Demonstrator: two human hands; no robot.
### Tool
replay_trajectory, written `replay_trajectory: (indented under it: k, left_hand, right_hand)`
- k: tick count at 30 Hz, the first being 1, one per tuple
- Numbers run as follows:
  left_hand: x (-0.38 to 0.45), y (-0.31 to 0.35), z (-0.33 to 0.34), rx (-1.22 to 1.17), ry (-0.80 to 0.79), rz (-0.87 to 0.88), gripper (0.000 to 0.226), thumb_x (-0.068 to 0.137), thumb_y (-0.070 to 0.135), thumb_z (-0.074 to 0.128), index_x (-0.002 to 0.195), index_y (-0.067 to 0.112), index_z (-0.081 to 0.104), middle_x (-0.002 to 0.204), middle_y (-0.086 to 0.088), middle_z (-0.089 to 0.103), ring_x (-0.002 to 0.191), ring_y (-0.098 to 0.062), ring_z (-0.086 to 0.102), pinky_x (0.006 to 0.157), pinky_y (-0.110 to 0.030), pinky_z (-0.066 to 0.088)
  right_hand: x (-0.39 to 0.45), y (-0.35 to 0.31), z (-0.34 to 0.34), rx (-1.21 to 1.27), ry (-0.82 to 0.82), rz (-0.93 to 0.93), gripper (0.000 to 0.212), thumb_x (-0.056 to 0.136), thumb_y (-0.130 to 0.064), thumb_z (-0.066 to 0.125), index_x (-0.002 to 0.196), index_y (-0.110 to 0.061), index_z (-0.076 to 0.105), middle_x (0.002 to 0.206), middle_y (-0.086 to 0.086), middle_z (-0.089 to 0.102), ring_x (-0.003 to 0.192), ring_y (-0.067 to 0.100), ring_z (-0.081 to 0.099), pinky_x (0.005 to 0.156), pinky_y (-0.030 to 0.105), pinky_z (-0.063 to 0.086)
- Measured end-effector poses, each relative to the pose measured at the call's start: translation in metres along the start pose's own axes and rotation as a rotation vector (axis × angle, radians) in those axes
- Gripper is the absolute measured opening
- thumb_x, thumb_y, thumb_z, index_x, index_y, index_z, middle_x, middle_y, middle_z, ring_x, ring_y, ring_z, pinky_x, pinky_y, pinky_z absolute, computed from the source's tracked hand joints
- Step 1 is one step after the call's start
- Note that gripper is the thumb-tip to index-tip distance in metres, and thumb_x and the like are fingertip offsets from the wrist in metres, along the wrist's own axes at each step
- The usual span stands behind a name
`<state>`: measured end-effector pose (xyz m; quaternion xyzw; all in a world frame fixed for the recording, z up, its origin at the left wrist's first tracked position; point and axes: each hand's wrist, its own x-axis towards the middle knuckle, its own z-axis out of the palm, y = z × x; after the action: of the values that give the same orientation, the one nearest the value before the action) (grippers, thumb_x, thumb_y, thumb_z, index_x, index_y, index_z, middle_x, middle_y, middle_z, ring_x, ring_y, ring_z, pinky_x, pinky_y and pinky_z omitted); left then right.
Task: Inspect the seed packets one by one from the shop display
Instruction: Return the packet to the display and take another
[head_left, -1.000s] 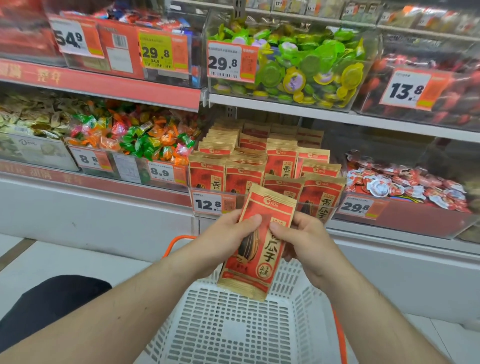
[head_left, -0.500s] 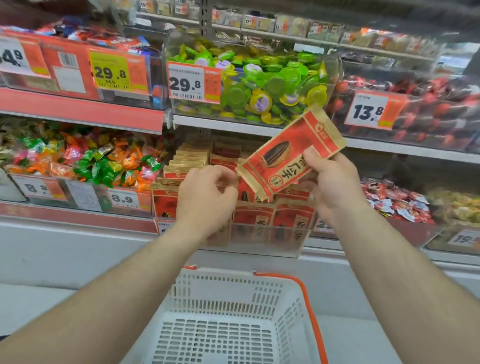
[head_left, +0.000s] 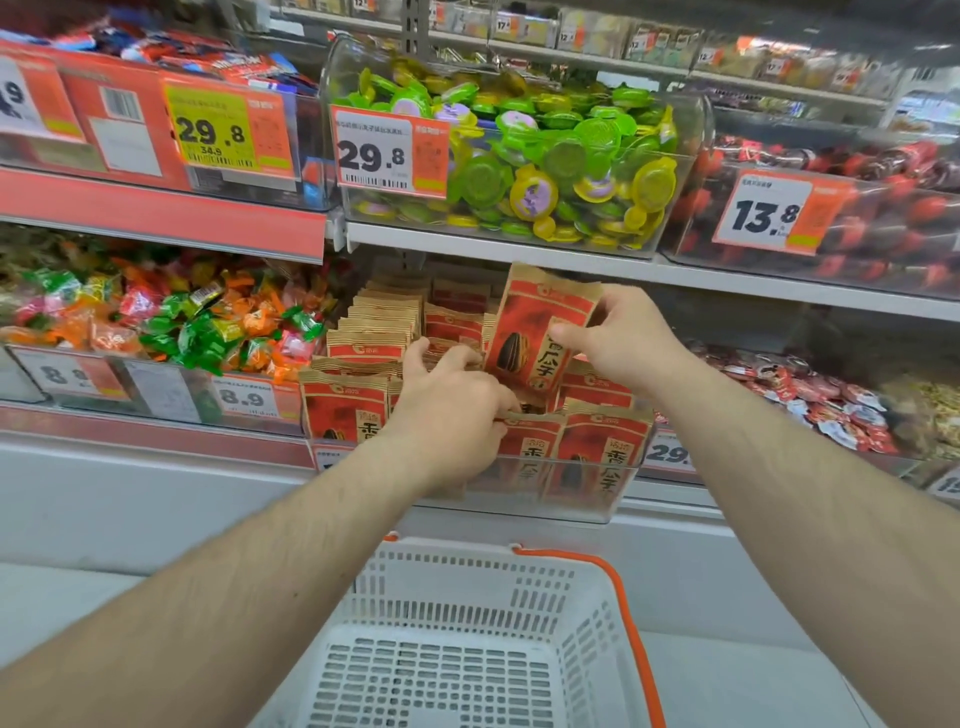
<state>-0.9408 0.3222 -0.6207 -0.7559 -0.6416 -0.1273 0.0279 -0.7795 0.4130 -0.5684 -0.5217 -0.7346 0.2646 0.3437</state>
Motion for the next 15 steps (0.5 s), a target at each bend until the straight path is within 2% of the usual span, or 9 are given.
replay_trajectory:
  k: [3,6,8,10,12,15]
  left_hand:
    - [-0.002,0.0,0.003,-0.01,0.059,0.01,0.027,0.098,0.032,0.054,0.122,0.038,0.064,0.126,0.017,0.063,0.139,-0.015,0.028,0.116,-0.058,0.0]
    - [-0.004,0.0,0.007,-0.019,0.118,0.005,0.024,0.097,0.032,0.054,0.12,0.036,0.062,0.124,0.014,0.064,0.138,-0.015,0.029,0.115,-0.055,0.0]
    - [-0.005,0.0,0.01,-0.033,0.152,0.005,0.024,0.097,0.032,0.054,0.119,0.036,0.062,0.123,0.014,0.065,0.139,-0.015,0.03,0.114,-0.054,0.001]
    - [-0.006,0.0,0.012,-0.036,0.177,0.007,0.024,0.097,0.031,0.054,0.118,0.036,0.063,0.122,0.014,0.066,0.139,-0.015,0.031,0.115,-0.054,0.001]
    - [-0.007,0.001,0.013,-0.033,0.201,0.008,0.025,0.097,0.03,0.054,0.118,0.036,0.064,0.12,0.013,0.067,0.14,-0.016,0.031,0.115,-0.052,0.001]
    - [-0.009,0.001,0.016,-0.032,0.236,0.01,0.027,0.095,0.027,0.054,0.118,0.035,0.066,0.119,0.014,0.067,0.14,-0.016,0.033,0.114,-0.051,0.001]
  right_hand:
    - [0.003,0.0,0.003,-0.166,-0.114,0.025,0.011,0.079,-0.023,0.08,0.081,-0.027,0.071,0.085,-0.01,0.07,0.087,0.015,0.066,0.078,0.029,0.048]
    - [0.006,-0.004,0.008,-0.335,-0.151,-0.012,0.021,0.076,-0.022,0.082,0.094,-0.026,0.072,0.097,-0.009,0.065,0.093,0.013,0.059,0.081,0.023,0.041]
    - [0.006,-0.008,0.012,-0.388,-0.133,-0.07,0.015,0.078,-0.021,0.079,0.081,-0.03,0.068,0.091,-0.011,0.066,0.092,0.013,0.06,0.083,0.026,0.043]
    - [0.006,-0.009,0.019,-0.508,-0.13,-0.14,0.013,0.082,-0.025,0.076,0.072,-0.029,0.068,0.082,-0.014,0.064,0.094,0.017,0.061,0.094,0.035,0.046]
    - [0.007,-0.011,0.026,-0.6,-0.11,-0.17,0.008,0.084,-0.029,0.074,0.076,-0.027,0.072,0.086,-0.01,0.067,0.098,0.021,0.061,0.102,0.043,0.043]
    - [0.01,-0.015,0.03,-0.614,-0.076,-0.149,0.006,0.085,-0.024,0.073,0.079,-0.026,0.073,0.095,-0.002,0.071,0.1,0.024,0.063,0.099,0.044,0.047]
